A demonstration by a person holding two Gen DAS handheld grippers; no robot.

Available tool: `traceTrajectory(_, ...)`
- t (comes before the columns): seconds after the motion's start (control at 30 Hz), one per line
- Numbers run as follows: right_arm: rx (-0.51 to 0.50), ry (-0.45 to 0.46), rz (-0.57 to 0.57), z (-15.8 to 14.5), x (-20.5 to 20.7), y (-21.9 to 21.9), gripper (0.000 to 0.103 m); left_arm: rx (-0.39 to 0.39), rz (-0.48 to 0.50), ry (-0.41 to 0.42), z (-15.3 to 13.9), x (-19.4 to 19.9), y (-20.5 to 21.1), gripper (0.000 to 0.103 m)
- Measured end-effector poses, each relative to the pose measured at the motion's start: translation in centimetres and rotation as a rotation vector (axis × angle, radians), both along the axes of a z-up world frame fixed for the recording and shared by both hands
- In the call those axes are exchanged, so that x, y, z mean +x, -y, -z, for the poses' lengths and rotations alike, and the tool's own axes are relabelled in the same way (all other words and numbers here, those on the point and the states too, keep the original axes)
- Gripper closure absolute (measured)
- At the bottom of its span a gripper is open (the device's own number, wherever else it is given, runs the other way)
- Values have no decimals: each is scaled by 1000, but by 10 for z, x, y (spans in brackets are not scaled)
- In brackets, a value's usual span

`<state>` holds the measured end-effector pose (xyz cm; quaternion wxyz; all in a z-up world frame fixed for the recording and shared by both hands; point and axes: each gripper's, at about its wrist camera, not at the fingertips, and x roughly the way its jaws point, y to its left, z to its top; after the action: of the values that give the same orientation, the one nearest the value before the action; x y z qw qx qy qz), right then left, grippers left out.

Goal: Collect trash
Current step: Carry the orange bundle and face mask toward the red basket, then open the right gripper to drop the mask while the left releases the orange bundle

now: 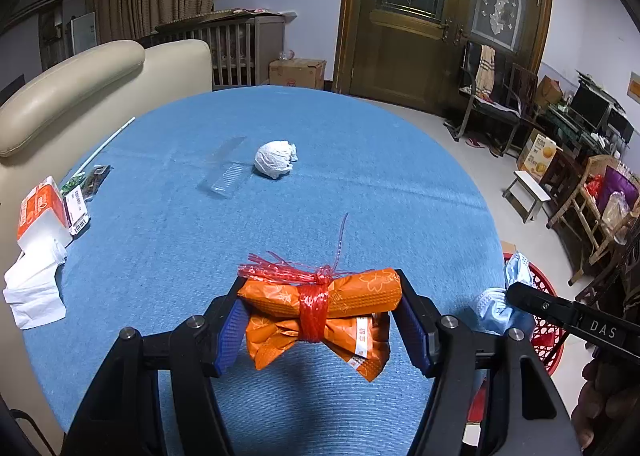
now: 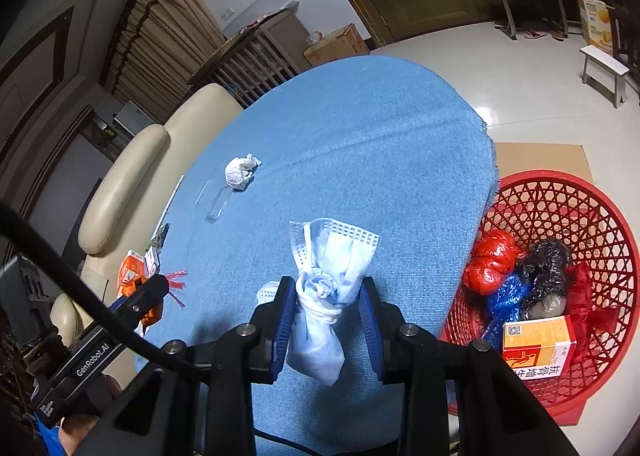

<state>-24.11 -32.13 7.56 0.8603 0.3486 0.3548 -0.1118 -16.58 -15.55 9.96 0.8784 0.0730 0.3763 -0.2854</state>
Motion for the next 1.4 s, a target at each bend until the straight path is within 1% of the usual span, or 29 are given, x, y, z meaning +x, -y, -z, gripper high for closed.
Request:
traceTrajectory(0.37,-51,12,-17,-19,-2,-17,69,-55,-28,17,-11,-10,-21,35)
traceTrajectory(0.6,-79,35,-23,-30,-6,-32,69,-78,-63,38,-20,-14,-40,35)
traceTrajectory(0.73,-82,51,-17,-34,-10,-31,69,-86,-79,45,-26,-17,-45,35)
traceTrajectory(0.87,-74,69,13,-34,-18,-20,69,-75,-76,55,-28,-20,-40,35)
traceTrajectory(1.0,-62,65,48,-25,-28,-3,69,-49,-56,53,-27,-22,-23,35)
traceTrajectory(1.1,-65,55,83,-18,-41,15,69,-39,-15,57,-27,-26,-2,35)
traceTrajectory(1.27,-104,20,181,-12,-76,52,69,-28,101,65,-28,-42,50,35)
traceTrajectory(1.4,-112,-40,262,6,-103,82,69,-16,189,77,-26,-59,85,35)
